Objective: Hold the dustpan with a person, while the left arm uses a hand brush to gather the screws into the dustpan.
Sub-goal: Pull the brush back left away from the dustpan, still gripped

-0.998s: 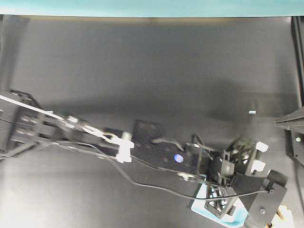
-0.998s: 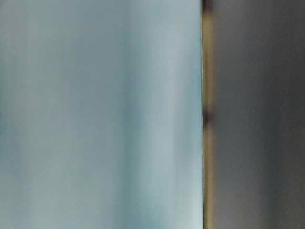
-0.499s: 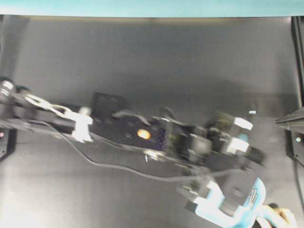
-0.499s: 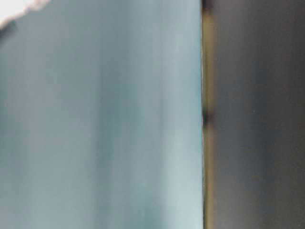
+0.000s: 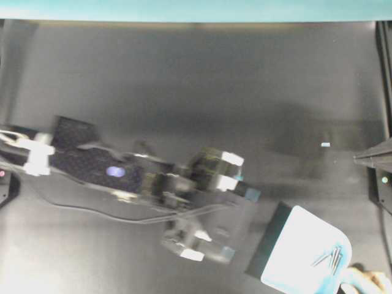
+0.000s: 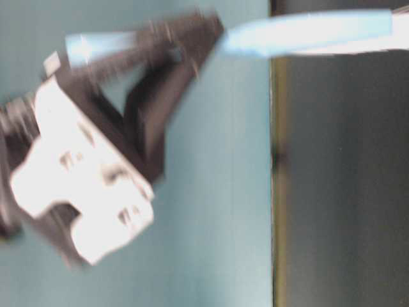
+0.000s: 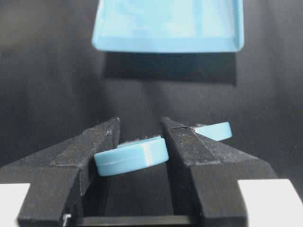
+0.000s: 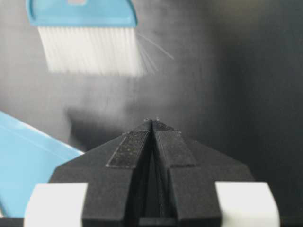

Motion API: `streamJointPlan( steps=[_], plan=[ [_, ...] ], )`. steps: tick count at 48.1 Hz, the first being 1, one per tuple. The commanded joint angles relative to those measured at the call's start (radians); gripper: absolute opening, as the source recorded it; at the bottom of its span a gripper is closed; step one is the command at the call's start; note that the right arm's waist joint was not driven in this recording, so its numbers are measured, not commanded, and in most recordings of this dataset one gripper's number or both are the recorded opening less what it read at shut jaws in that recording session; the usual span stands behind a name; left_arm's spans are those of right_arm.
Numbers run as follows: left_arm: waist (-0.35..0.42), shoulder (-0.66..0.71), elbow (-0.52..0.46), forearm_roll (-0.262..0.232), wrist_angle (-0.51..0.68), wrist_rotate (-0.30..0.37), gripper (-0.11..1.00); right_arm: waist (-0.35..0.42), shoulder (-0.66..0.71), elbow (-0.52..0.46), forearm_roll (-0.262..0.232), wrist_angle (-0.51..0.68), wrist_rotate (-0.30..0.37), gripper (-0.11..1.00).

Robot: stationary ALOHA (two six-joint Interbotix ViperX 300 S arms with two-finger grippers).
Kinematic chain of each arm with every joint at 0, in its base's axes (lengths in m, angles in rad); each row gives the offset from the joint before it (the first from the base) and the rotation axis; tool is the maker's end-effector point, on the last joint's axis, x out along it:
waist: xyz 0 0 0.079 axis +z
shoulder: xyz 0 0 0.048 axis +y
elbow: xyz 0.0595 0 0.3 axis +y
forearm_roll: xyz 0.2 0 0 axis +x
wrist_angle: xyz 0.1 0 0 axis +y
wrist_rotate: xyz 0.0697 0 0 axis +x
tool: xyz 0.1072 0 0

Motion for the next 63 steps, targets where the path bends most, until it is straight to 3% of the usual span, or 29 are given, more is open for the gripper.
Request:
streamJointPlan(
  steps=[1, 12, 29, 63],
  plan=[
    [0.014, -0.080, 0.071, 0.002, -0.084, -0.011, 0.31, 0.000, 0.005, -0.006, 0.000, -0.005, 0.008, 0.00],
    [0.054, -0.172, 0.229, 0.002, -0.216, -0.052, 0.31, 0.000, 0.005, -0.006, 0.000, -0.005, 0.008, 0.00],
    [0.097, -0.253, 0.462, 0.002, -0.546, -0.138, 0.31, 0.000, 0.005, -0.006, 0.000, -0.005, 0.008, 0.00],
    [0.081, -0.190, 0.514, 0.002, -0.568, -0.155, 0.33, 0.000, 0.005, -0.006, 0.000, -0.005, 0.008, 0.00]
  ],
)
